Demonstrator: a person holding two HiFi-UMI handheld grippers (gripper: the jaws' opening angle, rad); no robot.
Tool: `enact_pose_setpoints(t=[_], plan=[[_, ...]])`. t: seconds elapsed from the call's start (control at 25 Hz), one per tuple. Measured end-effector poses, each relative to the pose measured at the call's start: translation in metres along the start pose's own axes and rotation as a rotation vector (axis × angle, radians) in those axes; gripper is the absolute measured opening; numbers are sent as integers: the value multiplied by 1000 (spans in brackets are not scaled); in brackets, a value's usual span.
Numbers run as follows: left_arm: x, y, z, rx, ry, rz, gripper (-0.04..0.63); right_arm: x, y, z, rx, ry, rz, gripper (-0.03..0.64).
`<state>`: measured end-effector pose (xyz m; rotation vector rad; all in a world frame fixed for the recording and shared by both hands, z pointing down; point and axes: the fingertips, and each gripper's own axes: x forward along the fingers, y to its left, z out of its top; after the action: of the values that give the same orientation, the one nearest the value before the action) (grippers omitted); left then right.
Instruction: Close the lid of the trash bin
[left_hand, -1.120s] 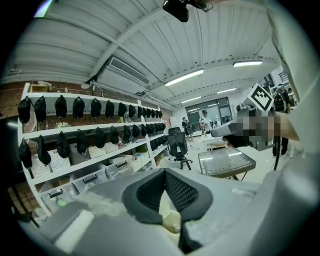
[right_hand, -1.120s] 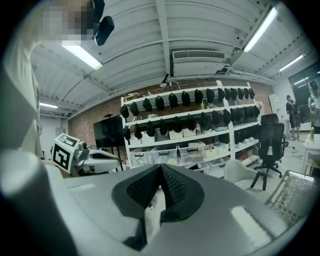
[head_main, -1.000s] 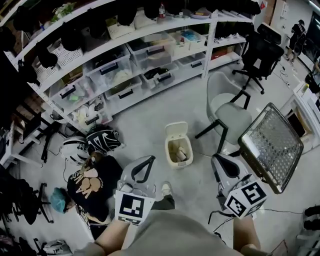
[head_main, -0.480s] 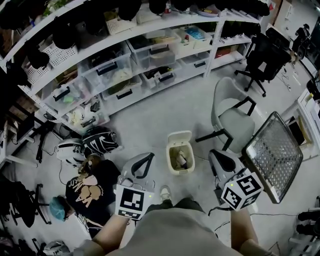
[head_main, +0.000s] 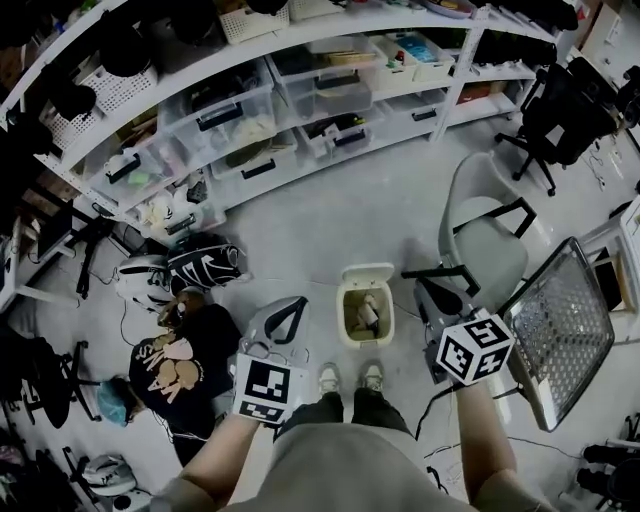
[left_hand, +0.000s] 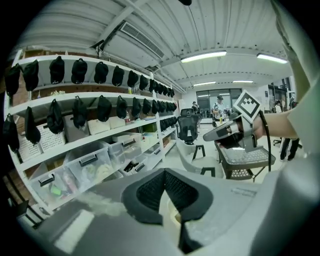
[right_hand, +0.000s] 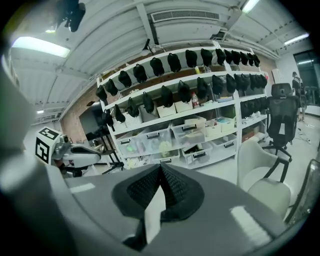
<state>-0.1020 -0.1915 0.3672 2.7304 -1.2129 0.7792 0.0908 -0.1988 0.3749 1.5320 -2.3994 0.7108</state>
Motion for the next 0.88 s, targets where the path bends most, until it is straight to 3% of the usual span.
enact_pose_setpoints(t=[0.4, 0.64, 0.88], plan=[[102, 11, -49, -54, 93, -44, 2, 152, -81, -79, 17, 201, -14, 3], [164, 8, -113, -105, 186, -71, 2, 227, -126, -156, 59, 318, -40, 3], [200, -10, -191, -178, 300, -90, 2, 270, -173, -231, 100, 422, -135, 3]])
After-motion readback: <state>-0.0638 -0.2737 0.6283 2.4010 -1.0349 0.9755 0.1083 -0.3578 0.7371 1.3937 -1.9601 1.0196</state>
